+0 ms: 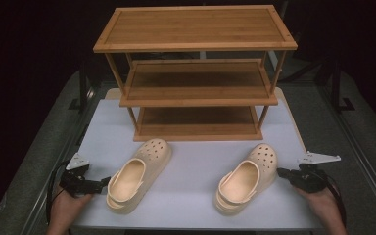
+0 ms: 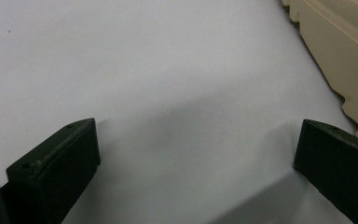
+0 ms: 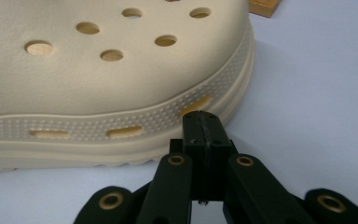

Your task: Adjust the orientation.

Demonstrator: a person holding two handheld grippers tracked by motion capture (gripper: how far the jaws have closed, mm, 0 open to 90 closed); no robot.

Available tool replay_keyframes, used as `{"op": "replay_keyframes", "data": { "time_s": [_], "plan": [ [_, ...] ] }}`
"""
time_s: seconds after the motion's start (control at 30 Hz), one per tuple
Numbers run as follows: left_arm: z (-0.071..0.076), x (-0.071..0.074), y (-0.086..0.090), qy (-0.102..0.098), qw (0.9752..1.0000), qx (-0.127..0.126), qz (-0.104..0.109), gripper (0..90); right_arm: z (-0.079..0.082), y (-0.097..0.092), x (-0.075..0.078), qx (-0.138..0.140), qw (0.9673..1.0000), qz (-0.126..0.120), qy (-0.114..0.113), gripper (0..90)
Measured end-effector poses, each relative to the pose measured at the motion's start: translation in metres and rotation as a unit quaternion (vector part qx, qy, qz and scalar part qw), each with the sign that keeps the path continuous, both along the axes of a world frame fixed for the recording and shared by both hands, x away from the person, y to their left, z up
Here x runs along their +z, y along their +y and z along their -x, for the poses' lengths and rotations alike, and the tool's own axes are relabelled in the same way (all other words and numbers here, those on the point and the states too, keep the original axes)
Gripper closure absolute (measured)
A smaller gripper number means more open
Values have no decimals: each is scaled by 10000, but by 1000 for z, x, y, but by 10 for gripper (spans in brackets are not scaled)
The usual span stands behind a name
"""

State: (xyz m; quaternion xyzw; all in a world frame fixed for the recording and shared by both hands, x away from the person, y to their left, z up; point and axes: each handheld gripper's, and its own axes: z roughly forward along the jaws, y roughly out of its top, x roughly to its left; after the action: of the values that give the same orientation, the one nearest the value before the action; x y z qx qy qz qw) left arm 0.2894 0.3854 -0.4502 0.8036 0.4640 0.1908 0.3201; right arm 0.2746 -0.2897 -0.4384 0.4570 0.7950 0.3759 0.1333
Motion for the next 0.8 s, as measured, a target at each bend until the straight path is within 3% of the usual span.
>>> {"op": "replay_keyframes", "data": {
  "time_s": [0.33, 0.8],
  "plan": [
    [0, 0, 0, 0, 10000, 1, 2, 0, -6, 4, 0, 36, 10000, -13, 38, 898],
    [0, 0, 0, -2, 10000, 2, -1, 0, -34, 31, 4, 273, 9995, 130, 132, 899]
  ]
}}
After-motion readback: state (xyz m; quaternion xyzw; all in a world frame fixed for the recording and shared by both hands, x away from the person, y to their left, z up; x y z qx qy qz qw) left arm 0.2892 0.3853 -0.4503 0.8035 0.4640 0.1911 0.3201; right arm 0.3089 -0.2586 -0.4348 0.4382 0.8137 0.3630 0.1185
